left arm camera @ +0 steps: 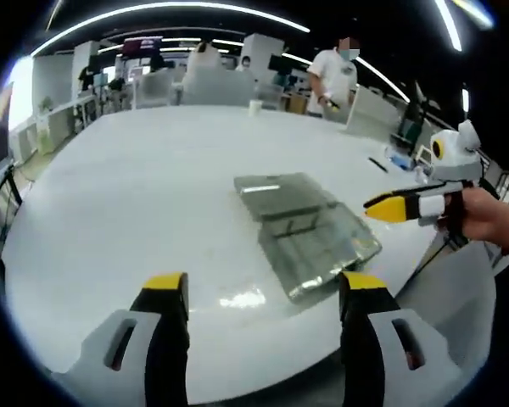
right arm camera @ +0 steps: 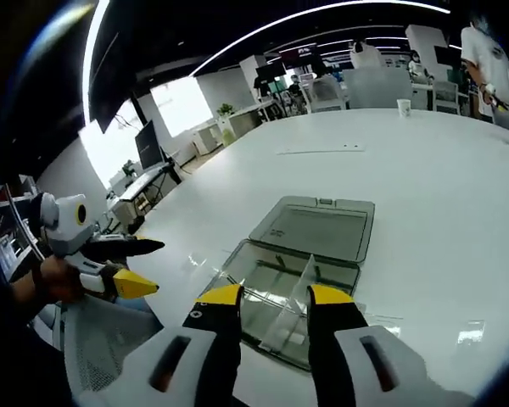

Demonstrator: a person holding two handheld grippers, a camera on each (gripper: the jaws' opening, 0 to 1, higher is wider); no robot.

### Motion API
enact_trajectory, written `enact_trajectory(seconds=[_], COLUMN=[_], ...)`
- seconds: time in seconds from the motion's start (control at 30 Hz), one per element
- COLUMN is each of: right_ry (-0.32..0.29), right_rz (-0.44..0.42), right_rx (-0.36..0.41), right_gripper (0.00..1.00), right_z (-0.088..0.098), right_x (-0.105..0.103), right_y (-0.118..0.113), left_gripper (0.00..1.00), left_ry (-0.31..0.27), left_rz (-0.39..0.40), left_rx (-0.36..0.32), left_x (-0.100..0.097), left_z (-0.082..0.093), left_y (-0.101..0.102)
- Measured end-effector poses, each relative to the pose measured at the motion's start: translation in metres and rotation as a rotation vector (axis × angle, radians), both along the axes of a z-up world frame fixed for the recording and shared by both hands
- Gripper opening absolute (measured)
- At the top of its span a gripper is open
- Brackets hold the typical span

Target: Insert the divider into the dual guide fixture by aligning both edges with the guide slots and pushing it downward to the bottom, including one-sided entry, uneven engagement, binding, and posture correction.

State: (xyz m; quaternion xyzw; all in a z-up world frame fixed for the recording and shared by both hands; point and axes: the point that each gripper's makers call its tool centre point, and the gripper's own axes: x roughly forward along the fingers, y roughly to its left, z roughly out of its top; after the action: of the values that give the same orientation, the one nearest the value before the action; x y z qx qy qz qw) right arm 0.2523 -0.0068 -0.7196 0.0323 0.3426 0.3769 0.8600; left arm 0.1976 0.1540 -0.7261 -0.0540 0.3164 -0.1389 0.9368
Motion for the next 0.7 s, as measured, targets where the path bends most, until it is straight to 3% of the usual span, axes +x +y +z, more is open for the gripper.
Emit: enact_trajectory(seconds=[0.1, 0.2, 0.6, 0.7], right_ry=[-0.002, -0.011, -0.010, -0.005], right_rz=[-0.014, -0.039, -0.071, -0.080], right_rx=[0.022, 0.044, 0.093, 0.106], right_gripper=[0.25, 0.25, 0.25, 0.25], right_z=[0.005, 0.010, 0.015, 0.015], right_x=[-0.001, 0.002, 0.003, 0.001], right_y=[-0.007, -0.015, -0.029, -0.031], left_gripper=[0.70, 0.69, 0.61, 0.59], left_ry=[0.017, 0.073, 0.162, 0.170], left_rz=[0.001, -0.008, -0.056, -0.069], left_rx=[0.036, 0.072, 0.207, 0.210], left_x=[0.000, -0.005, -0.004, -0.003], left_z=[-0.005, -0.016, -0.038, -0.043], left_y=[0.002, 0.004, 0.001, -0.001])
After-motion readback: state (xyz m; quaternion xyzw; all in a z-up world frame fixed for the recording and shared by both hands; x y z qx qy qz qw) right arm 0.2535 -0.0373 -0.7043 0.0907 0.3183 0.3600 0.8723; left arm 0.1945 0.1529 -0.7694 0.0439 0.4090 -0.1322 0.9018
